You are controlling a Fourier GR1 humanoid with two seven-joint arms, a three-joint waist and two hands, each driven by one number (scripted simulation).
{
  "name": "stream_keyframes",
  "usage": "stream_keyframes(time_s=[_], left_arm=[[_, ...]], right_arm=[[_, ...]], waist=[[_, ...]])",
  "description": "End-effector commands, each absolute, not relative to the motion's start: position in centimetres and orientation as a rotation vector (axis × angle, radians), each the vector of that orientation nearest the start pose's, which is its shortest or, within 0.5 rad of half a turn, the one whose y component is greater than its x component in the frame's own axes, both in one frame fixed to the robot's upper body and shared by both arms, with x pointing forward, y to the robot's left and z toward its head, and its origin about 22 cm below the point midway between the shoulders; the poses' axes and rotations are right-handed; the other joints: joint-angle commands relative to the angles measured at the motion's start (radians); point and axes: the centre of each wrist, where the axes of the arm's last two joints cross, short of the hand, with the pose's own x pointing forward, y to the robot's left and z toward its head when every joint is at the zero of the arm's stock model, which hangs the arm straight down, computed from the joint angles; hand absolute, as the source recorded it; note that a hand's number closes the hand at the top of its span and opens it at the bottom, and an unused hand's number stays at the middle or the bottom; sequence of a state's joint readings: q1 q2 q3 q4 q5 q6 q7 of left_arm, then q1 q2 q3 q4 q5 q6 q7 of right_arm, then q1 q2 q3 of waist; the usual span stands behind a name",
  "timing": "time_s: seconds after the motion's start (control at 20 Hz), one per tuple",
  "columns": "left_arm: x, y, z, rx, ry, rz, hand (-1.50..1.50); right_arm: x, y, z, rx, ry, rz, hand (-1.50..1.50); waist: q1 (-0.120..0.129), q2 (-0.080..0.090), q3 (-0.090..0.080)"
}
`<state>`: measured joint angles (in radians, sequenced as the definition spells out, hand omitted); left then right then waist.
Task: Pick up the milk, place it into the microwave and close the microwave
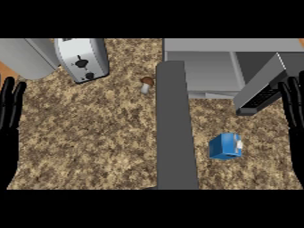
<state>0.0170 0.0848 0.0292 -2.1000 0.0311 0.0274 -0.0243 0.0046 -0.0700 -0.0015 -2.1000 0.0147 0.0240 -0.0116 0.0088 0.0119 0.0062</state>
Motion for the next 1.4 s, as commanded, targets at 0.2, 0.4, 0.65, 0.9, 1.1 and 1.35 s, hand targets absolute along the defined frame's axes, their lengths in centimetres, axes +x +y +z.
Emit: stream_keyframes(time_s=[0.2, 0.4, 0.65, 0.9, 1.1, 1.35], left_arm=[[22.8, 26.2, 10.7, 0.019, -2.078, -0.069, -1.50], [22.4, 27.3, 9.9, -0.004, -1.949, 0.014, -1.50], [19.4, 28.6, 10.9, 0.010, -1.979, 0.021, -1.50], [18.3, 30.3, 10.7, 0.008, -1.958, 0.012, -1.50], [17.4, 29.4, 11.5, -0.002, -1.970, 0.006, -1.50], [15.2, 31.9, 12.2, -0.021, -1.956, 0.005, -1.50]], right_arm=[[17.4, -19.2, 15.3, 0.144, -2.160, 0.205, -1.50], [16.3, -18.1, 15.8, 0.218, -2.041, 0.311, -1.50], [14.2, -16.0, 15.1, 0.198, -2.017, 0.299, -1.50], [13.9, -16.5, 14.9, 0.060, -2.014, 0.254, -1.50], [13.5, -17.4, 13.8, 0.021, -1.978, 0.251, -1.50], [14.9, -17.2, 12.2, 0.021, -1.942, 0.258, -1.50]], waist=[[-0.014, -0.014, -0.007], [-0.008, -0.014, -0.007], [-0.007, -0.015, -0.006], [-0.008, -0.014, -0.006], [-0.010, -0.014, -0.006], [-0.004, -0.013, -0.006]])
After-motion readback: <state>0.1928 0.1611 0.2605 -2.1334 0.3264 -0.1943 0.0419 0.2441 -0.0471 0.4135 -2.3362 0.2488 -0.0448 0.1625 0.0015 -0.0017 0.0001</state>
